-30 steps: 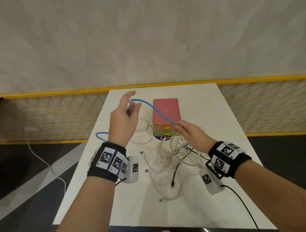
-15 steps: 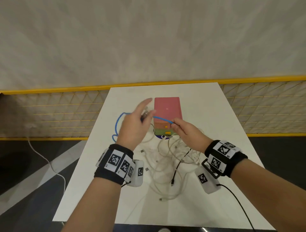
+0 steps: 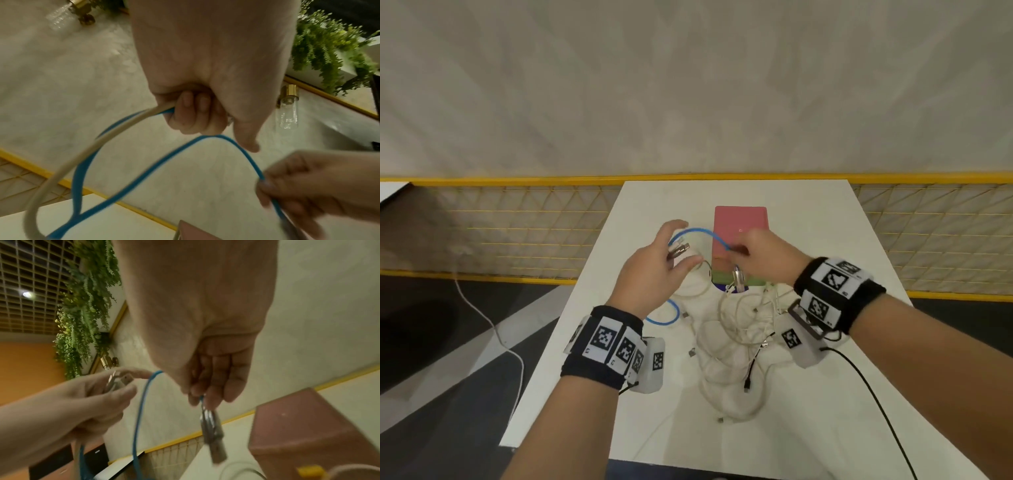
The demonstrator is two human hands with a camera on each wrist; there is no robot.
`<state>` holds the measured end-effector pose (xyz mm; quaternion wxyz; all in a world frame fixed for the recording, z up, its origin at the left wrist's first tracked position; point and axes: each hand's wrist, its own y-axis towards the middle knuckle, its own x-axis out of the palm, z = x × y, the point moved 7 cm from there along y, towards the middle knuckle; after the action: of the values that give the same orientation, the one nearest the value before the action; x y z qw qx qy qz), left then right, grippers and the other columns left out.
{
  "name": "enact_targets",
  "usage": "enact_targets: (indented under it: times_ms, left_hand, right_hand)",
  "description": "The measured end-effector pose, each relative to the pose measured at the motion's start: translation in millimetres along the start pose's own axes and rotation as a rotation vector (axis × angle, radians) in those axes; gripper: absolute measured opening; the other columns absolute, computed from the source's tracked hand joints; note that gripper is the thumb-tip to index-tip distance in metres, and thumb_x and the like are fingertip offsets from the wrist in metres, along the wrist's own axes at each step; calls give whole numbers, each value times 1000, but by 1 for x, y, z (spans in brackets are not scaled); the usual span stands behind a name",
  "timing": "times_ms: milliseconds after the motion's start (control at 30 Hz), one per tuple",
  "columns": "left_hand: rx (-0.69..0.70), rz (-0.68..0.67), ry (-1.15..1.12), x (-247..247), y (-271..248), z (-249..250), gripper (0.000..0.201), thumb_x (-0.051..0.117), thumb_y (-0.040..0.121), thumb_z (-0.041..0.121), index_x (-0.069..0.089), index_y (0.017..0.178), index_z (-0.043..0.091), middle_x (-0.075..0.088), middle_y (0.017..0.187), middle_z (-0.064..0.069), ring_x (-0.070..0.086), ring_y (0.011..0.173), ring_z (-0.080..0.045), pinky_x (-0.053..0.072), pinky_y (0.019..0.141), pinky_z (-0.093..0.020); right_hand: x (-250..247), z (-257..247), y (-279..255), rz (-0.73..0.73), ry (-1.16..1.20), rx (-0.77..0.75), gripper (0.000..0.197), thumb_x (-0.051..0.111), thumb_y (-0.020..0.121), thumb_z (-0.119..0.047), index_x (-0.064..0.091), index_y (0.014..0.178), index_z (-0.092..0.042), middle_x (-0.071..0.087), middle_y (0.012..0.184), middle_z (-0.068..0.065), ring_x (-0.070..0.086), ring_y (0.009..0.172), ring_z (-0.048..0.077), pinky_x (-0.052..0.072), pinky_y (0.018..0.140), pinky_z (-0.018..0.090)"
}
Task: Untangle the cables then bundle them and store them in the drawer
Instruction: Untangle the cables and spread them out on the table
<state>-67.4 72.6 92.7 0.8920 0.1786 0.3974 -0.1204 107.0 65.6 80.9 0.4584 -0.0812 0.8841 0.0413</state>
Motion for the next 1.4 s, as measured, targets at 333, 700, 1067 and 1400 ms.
enact_targets:
  times_ms: [333,700,1067,1400]
  left_hand:
    - [-139,154,-252,-7,-27,-48,15,38,104,27,46,98,15,46,64,-4,37,50,-9,30,50,-22]
    - [-302,152,-583,5,-47,-81,35,30,107,27,60,122,18,46,73,1,44,62,2,39,63,-10]
    - [-358,236,-565,-5,-43,-93,11,57,96,19,62,106,18,45,58,16,36,53,-9,38,55,-25]
    - [-222,12,-491,53,2,-26,16,54,98,31,64,93,20,61,71,9,55,56,6,44,58,-15]
  right_hand:
    - [86,-16,65,-114,-84,51,25,51,88,-8,65,108,-9,67,110,11,61,103,28,40,76,24]
    - [218,39,46,-383,-472,252,47,56,88,-44,51,122,-12,51,130,10,52,118,31,41,96,40]
    - [185,33,25,-29,-167,281,22,42,93,-27,53,108,-15,70,100,2,62,95,24,31,93,39]
    - [77,1,-4,332,760,73,10,55,93,-10,55,98,-1,71,80,16,69,71,19,55,69,22]
